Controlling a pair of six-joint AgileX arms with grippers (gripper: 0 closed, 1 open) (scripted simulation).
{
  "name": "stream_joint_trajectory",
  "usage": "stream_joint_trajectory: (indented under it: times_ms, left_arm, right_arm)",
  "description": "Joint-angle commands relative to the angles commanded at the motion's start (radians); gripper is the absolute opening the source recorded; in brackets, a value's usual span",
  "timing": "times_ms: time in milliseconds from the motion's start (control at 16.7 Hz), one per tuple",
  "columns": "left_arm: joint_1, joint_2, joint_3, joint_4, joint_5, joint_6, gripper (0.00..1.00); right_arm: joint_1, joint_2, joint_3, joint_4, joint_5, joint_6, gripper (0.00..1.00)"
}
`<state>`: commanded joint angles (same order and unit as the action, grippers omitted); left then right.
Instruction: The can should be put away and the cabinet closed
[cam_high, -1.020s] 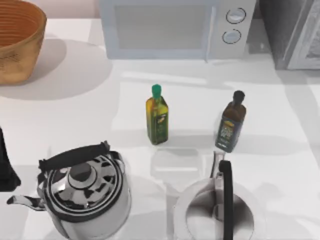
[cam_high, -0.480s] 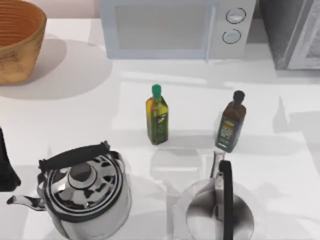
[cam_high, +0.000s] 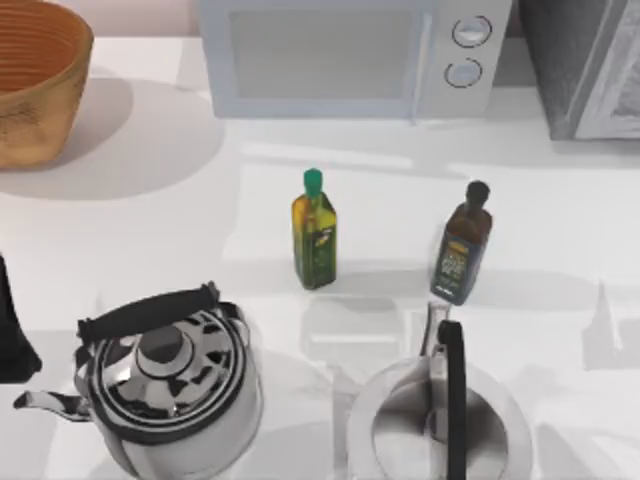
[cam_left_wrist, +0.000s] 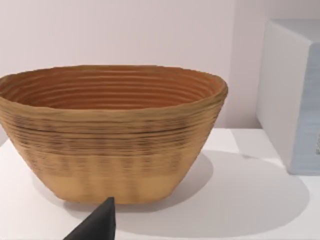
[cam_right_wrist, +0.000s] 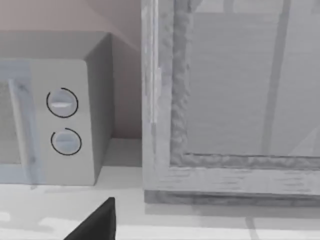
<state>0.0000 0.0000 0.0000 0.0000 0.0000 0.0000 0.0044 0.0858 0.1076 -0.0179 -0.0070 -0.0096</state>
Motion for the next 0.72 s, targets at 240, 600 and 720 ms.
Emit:
stream_joint_trajectory:
  times_ms: [240,600,720]
  left_arm:
    - [0.0,0.0,0.0,0.0,0.0,0.0,1.0]
    - [0.0,0.0,0.0,0.0,0.0,0.0,1.0]
    - [0.0,0.0,0.0,0.0,0.0,0.0,1.0]
  right_arm:
    - [-0.004,-0.086,-0.108,0.018,0.007,0.01,1.0]
    - [-0.002,-0.08,-0.107,0.018,0.006,0.009,1.0]
    - [-0.033,-0.048,-0.095,0.049,-0.022,0.009,1.0]
